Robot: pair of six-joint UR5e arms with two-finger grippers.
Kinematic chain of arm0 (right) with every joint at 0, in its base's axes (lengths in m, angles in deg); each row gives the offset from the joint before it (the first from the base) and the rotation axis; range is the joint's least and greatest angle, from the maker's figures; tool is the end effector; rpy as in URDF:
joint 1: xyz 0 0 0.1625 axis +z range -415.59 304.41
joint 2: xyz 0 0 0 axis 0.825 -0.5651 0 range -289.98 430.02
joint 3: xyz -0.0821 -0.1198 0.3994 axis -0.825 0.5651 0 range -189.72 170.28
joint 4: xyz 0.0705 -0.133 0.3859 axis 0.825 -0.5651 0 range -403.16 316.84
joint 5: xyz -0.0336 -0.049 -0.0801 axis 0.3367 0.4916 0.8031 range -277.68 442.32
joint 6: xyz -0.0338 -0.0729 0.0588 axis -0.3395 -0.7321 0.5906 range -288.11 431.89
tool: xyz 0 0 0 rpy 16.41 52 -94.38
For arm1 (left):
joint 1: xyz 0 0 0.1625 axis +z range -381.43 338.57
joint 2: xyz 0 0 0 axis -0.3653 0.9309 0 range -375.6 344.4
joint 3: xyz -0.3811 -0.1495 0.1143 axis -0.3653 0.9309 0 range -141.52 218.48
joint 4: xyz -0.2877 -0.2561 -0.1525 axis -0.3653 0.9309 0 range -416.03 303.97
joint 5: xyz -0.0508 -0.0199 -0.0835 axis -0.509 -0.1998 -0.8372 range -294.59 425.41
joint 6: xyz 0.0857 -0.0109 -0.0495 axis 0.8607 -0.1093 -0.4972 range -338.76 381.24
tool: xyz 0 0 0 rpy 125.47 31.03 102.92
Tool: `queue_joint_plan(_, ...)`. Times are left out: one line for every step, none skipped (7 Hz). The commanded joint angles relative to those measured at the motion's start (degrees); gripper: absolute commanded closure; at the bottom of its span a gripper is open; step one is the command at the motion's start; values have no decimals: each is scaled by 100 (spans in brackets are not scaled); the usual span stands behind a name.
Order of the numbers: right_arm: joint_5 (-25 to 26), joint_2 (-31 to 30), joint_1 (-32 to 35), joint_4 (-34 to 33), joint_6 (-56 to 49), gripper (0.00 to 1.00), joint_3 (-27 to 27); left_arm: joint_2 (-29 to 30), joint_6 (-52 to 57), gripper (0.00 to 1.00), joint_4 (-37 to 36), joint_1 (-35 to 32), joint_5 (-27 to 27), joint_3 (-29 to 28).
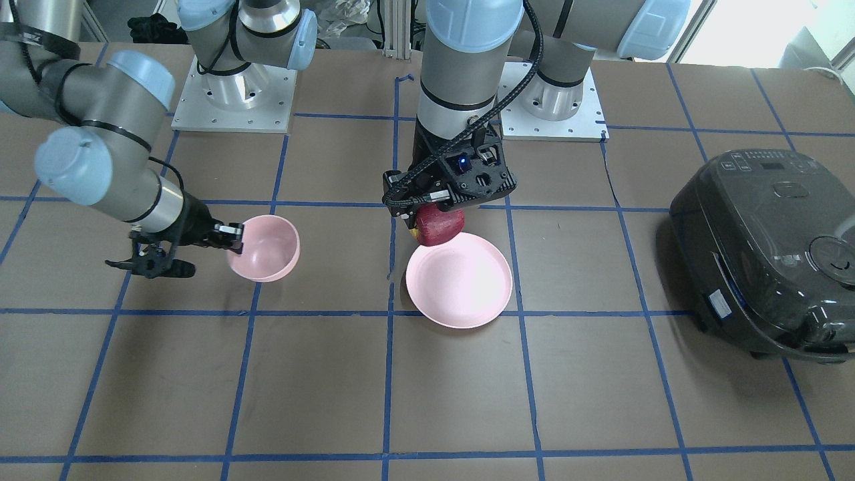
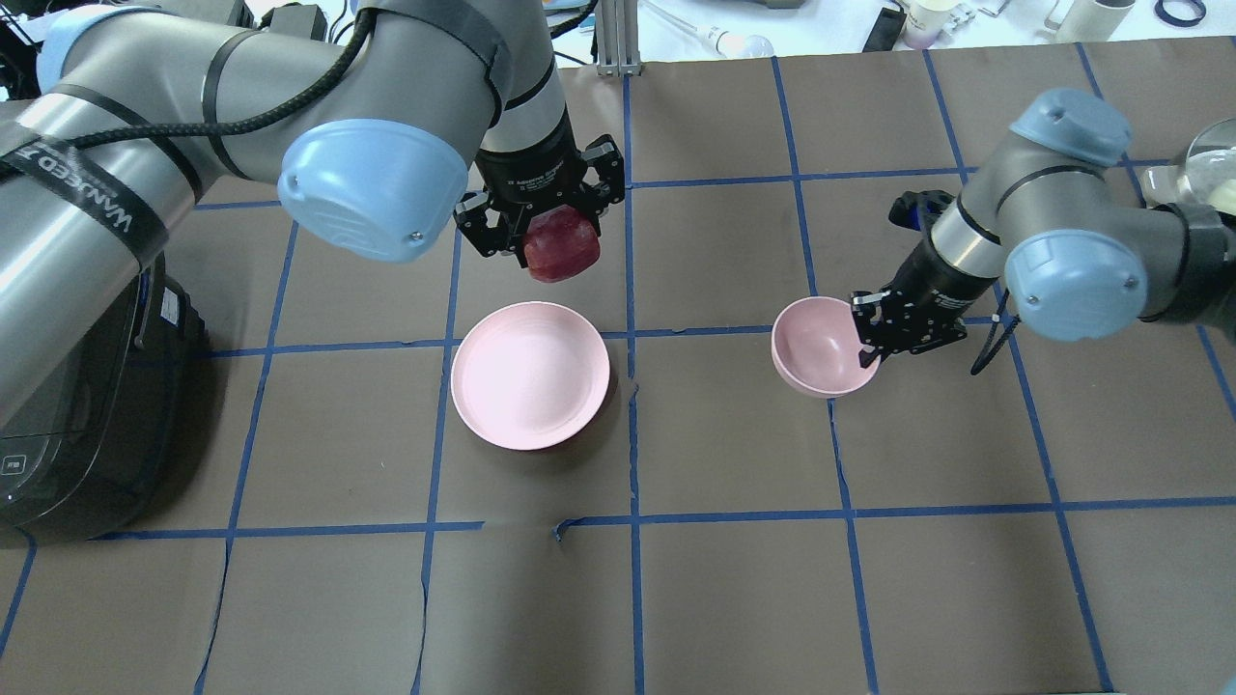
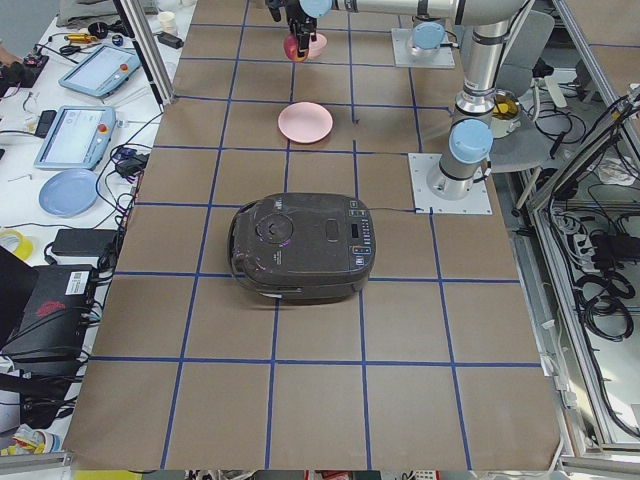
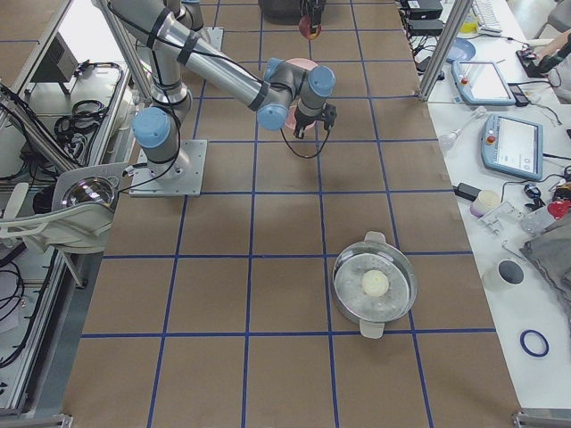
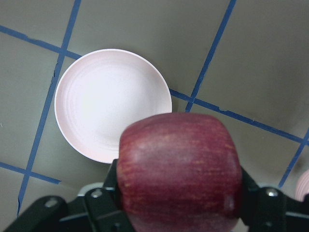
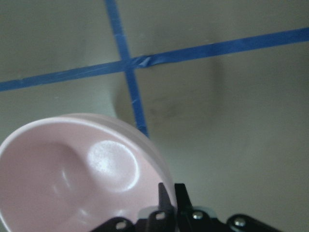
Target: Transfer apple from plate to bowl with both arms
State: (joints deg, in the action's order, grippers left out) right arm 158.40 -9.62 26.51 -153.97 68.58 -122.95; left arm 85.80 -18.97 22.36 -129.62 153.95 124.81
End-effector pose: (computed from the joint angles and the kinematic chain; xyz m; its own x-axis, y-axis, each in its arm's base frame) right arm 0.0899 -0.4960 0.2472 -0.9603 0.1301 -0.2470 0.0787 0.9750 0.2076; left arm -0.3097 -0.5076 0.4338 -0.9260 -0.3722 0.0629 -0.3748 0.9264 -0.0354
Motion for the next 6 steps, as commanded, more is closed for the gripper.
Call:
queue_joint_plan(-366, 79, 962, -596, 715, 100, -146, -6, -4, 100, 0, 0, -4, 33)
queue_joint_plan(-340, 158, 1000, -617, 744, 100, -207, -6, -4, 100, 0, 0, -4, 33)
queue_joint_plan(-357, 194, 1009, -652, 736, 100, -304, 3, -4, 100, 0, 0, -4, 33)
queue_joint_plan(-348, 386, 1009, -896, 718, 100, -339, 3, -13, 100, 0, 0, -12, 42)
queue_joint_plan(-340, 474, 1009, -1212, 744, 77, -340, 29, -39, 100, 0, 0, -30, 51)
queue_joint_plan(-270, 458, 1001, -1267, 762, 1, -296, 55, -379, 100, -8, 0, -82, 42)
